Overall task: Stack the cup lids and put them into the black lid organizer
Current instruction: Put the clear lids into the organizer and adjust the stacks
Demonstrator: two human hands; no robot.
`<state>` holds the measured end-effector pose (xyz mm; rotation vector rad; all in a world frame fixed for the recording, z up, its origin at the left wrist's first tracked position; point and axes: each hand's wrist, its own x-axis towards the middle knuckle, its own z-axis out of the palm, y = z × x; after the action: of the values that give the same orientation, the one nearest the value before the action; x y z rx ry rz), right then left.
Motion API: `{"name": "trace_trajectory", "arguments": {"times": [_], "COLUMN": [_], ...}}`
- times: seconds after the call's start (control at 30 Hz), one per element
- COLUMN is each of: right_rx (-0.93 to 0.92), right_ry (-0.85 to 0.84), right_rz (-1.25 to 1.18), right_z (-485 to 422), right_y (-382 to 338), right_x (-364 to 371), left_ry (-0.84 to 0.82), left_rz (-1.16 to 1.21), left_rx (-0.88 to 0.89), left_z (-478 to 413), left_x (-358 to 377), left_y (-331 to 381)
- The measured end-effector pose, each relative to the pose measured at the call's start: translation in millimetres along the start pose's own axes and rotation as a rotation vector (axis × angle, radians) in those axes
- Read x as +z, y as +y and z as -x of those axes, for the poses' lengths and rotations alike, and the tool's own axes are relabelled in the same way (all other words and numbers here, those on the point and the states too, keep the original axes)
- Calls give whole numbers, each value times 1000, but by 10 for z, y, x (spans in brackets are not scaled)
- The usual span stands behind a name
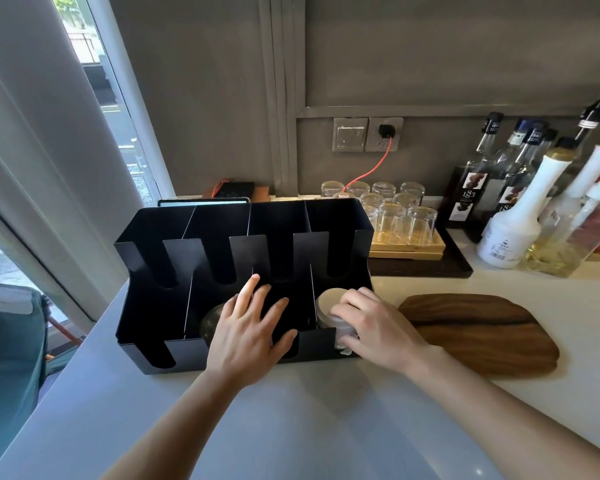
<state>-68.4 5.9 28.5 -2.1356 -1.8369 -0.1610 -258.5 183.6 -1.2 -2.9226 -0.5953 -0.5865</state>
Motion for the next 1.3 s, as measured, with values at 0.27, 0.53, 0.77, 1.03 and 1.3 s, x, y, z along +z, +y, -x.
{"name": "trace_trajectory", "arguments": {"times": [0.27,0.53,0.77,1.03,1.3], "right_rx": [10,-35,-113,-55,-55], "right_ry": [70,243,211,-59,-219], "right_rz": [-64,-164,-206,-103,330], "right_z": [76,-63,-489,-1106,-1360], "right_y": [-87,-587,-1117,-1381,-1433], "right_x": [-145,-237,-44,194,374], "left_ry": [2,162,136,50,11], "left_rz": [99,168,141,112,-7], "left_rx": [6,-159,-356,-280,-253], "left_z": [141,869,1171,899,898], "left_x": [-155,-278,-425,-320,-173], "left_y": [-32,-370,-973,-1260,-1239]}}
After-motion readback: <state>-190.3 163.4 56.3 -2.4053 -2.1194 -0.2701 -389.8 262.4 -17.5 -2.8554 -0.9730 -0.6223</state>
